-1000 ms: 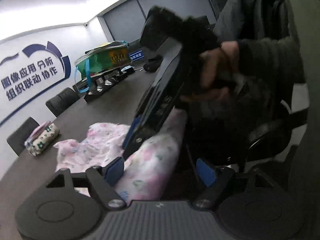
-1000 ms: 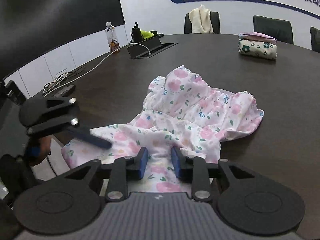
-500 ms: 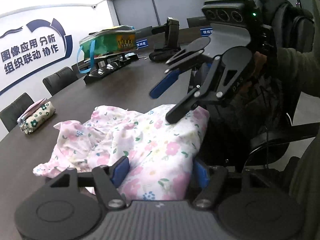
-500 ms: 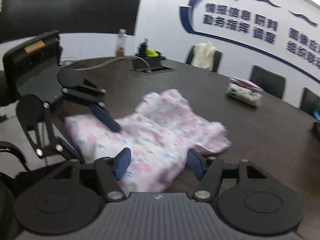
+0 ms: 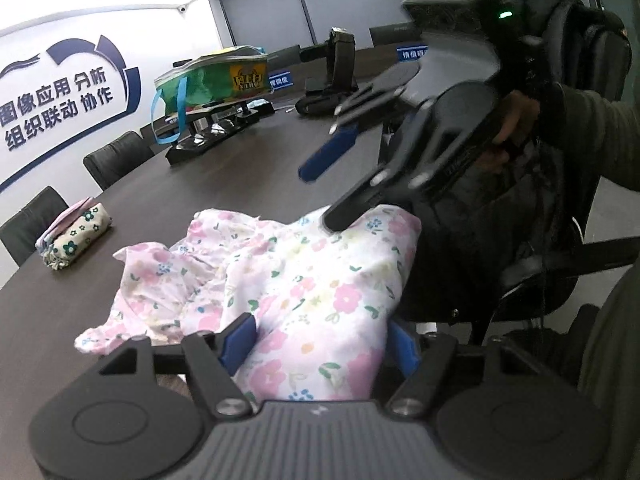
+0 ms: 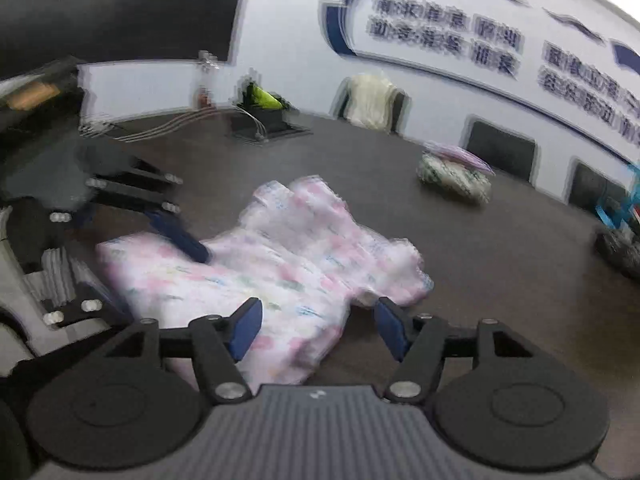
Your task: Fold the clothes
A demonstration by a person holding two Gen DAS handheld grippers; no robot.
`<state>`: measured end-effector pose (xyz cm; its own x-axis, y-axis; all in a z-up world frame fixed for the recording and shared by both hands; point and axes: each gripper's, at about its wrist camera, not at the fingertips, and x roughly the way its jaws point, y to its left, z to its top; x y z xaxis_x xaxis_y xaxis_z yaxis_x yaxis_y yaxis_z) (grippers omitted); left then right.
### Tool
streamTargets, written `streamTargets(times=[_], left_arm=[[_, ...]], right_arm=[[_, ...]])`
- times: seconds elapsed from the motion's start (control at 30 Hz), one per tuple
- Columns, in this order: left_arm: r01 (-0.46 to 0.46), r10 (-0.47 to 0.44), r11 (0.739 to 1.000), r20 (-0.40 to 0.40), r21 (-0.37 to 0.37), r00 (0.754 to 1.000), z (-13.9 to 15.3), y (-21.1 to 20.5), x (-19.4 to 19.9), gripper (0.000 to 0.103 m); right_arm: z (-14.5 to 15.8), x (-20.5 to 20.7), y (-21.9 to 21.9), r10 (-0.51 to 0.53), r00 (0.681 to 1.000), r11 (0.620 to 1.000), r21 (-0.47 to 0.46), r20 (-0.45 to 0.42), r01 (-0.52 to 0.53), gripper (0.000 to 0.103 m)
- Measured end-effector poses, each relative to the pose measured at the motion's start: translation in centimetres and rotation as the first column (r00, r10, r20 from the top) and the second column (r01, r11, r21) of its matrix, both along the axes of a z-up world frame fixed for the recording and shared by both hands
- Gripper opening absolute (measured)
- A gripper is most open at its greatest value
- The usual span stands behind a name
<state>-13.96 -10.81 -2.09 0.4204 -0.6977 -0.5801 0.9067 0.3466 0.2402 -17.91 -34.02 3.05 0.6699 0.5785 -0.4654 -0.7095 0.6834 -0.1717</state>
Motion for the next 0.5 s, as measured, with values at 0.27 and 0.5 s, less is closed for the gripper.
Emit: streamTargets(times=[0.27,0.5], left_arm=[[-0.013,0.002,0.998,-0.167,-0.065,0.986,0.6,0.6,2.1,0.070],[0.017,-0.030,0.997,-0.171,-0.080,0.985,1.3,0.8,1.6,0.071]], right_arm=[[-3.8,-1.6,1.9,0.356,0.922,0.920,-0.229,0.148,-0.318,0.074],[-3.1,0.5,1.9,0.405,0.914,0.899,-0.199,0.035,-0.390,0.038]])
